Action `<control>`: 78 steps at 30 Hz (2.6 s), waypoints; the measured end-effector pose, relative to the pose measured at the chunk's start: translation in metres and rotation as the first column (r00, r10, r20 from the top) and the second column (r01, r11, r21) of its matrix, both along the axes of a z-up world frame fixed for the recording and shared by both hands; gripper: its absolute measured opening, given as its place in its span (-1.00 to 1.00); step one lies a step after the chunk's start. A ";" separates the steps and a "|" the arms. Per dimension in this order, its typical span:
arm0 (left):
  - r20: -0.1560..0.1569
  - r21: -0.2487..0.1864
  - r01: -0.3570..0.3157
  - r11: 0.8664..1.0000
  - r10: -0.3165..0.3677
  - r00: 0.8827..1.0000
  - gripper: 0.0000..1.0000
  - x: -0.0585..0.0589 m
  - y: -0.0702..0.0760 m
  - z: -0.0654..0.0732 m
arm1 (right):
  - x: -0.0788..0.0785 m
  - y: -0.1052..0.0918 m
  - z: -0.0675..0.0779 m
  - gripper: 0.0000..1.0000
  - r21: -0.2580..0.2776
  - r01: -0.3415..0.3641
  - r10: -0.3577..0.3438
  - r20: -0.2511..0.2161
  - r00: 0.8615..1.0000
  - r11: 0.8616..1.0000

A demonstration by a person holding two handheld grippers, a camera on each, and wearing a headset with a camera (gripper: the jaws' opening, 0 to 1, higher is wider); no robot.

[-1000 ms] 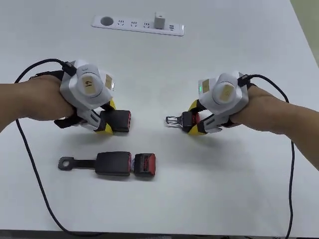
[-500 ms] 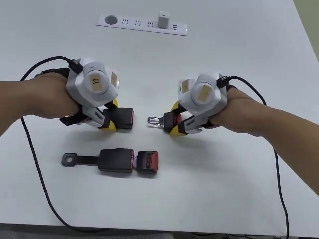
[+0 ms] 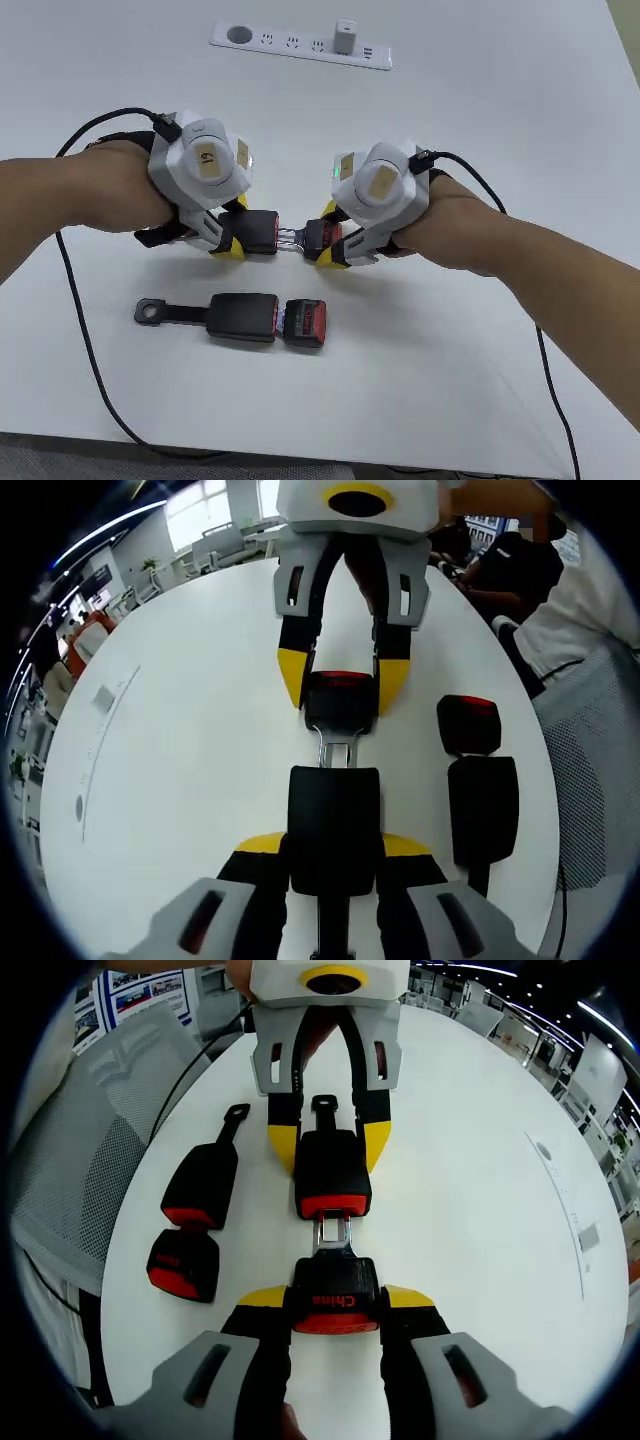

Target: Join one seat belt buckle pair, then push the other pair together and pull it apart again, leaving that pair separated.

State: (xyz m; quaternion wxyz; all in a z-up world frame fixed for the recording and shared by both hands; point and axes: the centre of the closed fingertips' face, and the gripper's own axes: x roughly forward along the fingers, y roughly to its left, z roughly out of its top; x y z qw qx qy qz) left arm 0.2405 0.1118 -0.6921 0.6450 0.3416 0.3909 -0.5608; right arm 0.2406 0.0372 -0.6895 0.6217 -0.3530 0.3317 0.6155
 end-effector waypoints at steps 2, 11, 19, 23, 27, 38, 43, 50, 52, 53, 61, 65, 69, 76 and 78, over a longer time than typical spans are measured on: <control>-0.001 -0.003 -0.002 1.000 0.002 1.000 -0.32 0.000 -0.001 0.000 | -0.002 0.002 0.001 -0.35 0.004 -0.005 0.005 0.003 1.000 1.000; -0.003 -0.036 0.018 0.999 -0.018 1.000 -0.34 -0.001 -0.003 0.000 | -0.001 0.005 0.000 -0.38 0.010 -0.009 0.009 0.007 1.000 1.000; -0.002 -0.040 0.039 0.998 -0.039 0.999 -0.36 -0.004 -0.006 0.000 | 0.000 0.010 0.001 -0.41 0.010 -0.010 0.010 0.004 1.000 1.000; 0.000 -0.046 0.043 0.998 -0.043 0.999 -0.37 -0.003 -0.006 0.000 | -0.004 0.019 0.003 -0.42 0.031 -0.006 0.006 0.004 1.000 1.000; 0.003 -0.051 0.041 0.998 -0.041 0.999 -0.37 -0.003 -0.006 0.000 | -0.001 0.020 0.002 -0.42 0.035 0.002 -0.002 0.002 1.000 0.999; 0.004 -0.054 0.038 0.998 -0.037 0.999 -0.37 -0.003 -0.006 0.000 | -0.003 0.024 0.003 -0.42 0.050 0.001 -0.001 -0.001 1.000 0.999; 0.004 -0.053 0.032 0.998 -0.032 0.999 -0.37 -0.002 -0.004 -0.001 | -0.002 0.024 0.002 -0.42 0.046 0.005 -0.005 0.002 1.000 0.999; 0.004 -0.071 0.022 0.997 -0.022 1.000 -0.36 -0.004 -0.006 0.001 | -0.004 0.023 0.004 -0.41 0.042 0.011 -0.011 0.001 1.000 0.999; 0.005 -0.067 0.025 0.997 -0.025 1.000 -0.36 -0.003 -0.006 0.001 | -0.004 0.024 0.004 -0.41 0.042 0.013 -0.013 -0.002 1.000 0.999; 0.004 -0.065 0.025 0.998 -0.025 1.000 -0.36 -0.003 -0.005 0.000 | -0.004 0.024 0.004 -0.41 0.040 0.012 -0.012 -0.001 1.000 0.999; 0.001 -0.073 0.023 0.997 -0.023 1.000 -0.36 -0.003 -0.005 0.001 | -0.002 0.014 0.003 -0.40 0.014 0.013 -0.013 -0.003 1.000 1.000; 0.001 -0.065 0.027 0.997 -0.027 1.000 -0.36 -0.003 -0.005 0.000 | -0.003 0.006 0.001 -0.39 0.031 0.024 -0.023 -0.032 0.999 0.999; 0.002 -0.067 0.017 0.998 -0.017 1.000 -0.35 -0.002 -0.004 -0.001 | -0.003 0.006 0.001 -0.38 0.027 0.002 -0.002 -0.007 1.000 1.000; 0.003 -0.067 0.019 0.998 -0.019 1.000 -0.35 -0.004 -0.005 0.001 | -0.004 -0.014 -0.002 -0.37 0.021 0.024 -0.024 -0.010 1.000 1.000; 0.002 -0.065 0.018 0.998 -0.018 1.000 -0.34 -0.004 -0.005 0.001 | -0.003 -0.024 -0.003 -0.37 0.017 0.027 -0.026 -0.019 0.999 0.999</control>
